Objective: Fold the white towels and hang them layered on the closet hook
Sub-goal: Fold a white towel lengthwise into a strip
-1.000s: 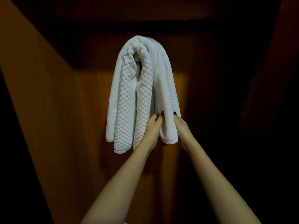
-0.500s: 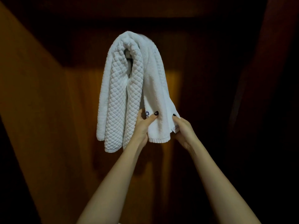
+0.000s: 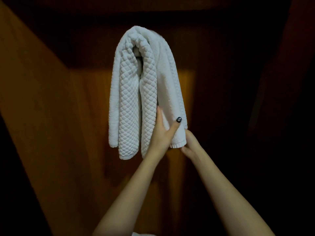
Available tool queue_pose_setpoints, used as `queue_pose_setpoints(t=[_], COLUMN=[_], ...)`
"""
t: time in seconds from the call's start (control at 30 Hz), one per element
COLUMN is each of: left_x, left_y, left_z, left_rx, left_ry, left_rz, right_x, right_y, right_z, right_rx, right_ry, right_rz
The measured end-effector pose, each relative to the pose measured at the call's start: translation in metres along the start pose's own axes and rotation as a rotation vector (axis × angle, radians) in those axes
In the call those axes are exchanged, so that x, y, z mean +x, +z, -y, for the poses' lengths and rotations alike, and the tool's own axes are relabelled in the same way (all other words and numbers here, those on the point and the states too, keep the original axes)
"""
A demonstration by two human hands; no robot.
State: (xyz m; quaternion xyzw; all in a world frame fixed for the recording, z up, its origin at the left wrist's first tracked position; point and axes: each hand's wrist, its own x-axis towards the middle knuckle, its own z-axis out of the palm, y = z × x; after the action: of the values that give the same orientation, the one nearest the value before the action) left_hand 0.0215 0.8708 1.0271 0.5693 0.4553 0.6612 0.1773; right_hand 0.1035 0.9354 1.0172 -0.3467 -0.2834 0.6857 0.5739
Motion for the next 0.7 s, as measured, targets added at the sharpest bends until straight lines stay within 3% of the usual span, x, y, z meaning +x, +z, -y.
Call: queue_pose_setpoints(t=[0.03,0.13,0.2,0.3,0.37,0.43,0.53,0.6,0.7], left_x=[0.001,0.005,0.013,0.023,0.021,0.019,0.016,0.013,0.006], left_y=[0.002,0.008,0.013,0.014,0.01,0.007,0.003,0.003,-0.005], left_z=[-0.003,-0.007,-0.009,-0.007,0.0,0.012,0.025,0.023,0.021], left_rx=[0.056,0.228,0.275,0.017,-0.016,0.089,0.068,-0.123,-0.339], left_ry=[0.014,0.065,0.016,-0.292,-0.294,-0.199,-0.172,-0.262,-0.299], left_rz=[-0.02,-0.155,-0.177,-0.165,-0.182,-0.25,-0.32,-0.216,-0.093], right_x=[-0.015,0.0,0.001,0.003,-0.003,-0.009,-0.017,-0.022,-0.027], right_y=[0.002,-0.016,-0.02,-0.015,-0.019,-0.013,0.004,0.014,0.023], right_z=[0.002,-0.006,-0.008,-0.006,-0.002,0.008,0.007,-0.003,-0.015], right_rx=[-0.029,-0.142,-0.226,-0.441,-0.541,-0.594,-0.612,-0.729,-0.719], right_ry=[0.015,-0.085,-0.206,-0.351,-0.61,-0.762,-0.568,-0.478,-0.454], right_rz=[0.162,0.226,0.152,0.028,-0.047,0.009,0.3,0.425,0.517])
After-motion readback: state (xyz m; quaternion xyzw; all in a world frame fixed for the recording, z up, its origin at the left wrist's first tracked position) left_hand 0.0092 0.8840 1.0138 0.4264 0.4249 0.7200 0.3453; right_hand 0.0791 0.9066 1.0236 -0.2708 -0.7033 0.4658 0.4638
